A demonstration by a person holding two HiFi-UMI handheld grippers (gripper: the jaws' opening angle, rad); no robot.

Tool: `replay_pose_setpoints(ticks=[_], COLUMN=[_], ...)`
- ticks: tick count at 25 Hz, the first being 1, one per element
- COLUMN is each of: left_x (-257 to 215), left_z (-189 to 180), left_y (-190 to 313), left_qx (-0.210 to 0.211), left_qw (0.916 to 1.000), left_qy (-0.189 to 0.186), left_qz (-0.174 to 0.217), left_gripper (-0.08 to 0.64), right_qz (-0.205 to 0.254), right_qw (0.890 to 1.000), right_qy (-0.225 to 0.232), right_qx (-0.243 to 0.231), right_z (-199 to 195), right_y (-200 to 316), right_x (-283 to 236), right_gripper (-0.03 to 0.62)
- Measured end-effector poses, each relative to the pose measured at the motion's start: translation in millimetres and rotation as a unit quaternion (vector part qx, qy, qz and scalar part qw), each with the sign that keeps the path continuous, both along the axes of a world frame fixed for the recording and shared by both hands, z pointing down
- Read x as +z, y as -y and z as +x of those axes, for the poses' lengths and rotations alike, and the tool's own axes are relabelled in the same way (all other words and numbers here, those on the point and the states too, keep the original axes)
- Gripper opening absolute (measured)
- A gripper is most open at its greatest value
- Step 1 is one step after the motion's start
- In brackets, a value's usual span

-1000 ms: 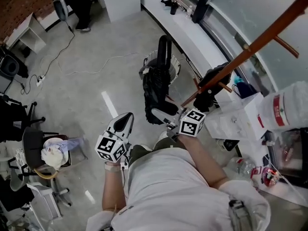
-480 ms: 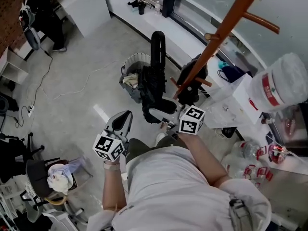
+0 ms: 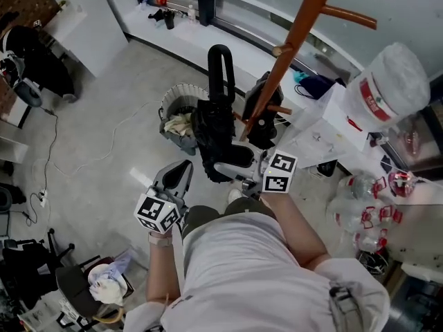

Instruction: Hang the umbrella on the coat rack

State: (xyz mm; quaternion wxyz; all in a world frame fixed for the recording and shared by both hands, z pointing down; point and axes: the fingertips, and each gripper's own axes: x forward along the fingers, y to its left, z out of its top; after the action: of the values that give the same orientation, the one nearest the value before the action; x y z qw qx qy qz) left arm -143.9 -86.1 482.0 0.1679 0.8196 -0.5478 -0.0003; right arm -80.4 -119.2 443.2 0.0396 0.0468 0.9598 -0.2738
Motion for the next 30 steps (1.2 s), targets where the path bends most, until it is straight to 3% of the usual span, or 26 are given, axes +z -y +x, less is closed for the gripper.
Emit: replay_pose_setpoints(ticks=[7, 17, 30], left_x=[-5.3, -0.5, 3.7], left_z=[-5.4, 15.0, 21.2], left_y=[2.6, 12.3, 21.5], left_qx=[0.065, 0.138, 0.163], left_qw=[0.9979, 0.9904, 0.9866], left_qy=[-0.006, -0.008, 0.001], left_qz=[0.004, -0.003, -0.010], left_gripper=[0.003, 0.003, 0.003], right_qz=[0.009, 0.027, 0.026], right_qw=[0.999, 0.995, 0.993], right_qy=[0.024, 0.043, 0.078], right_qx=[0.036, 0.080, 0.082], right_z=[-4.1, 12.3, 23.7], right_y=[-8.7, -8.3, -4.8], right_x=[-19.0, -39.3, -55.3], right_gripper=[0.252, 0.253, 0.253])
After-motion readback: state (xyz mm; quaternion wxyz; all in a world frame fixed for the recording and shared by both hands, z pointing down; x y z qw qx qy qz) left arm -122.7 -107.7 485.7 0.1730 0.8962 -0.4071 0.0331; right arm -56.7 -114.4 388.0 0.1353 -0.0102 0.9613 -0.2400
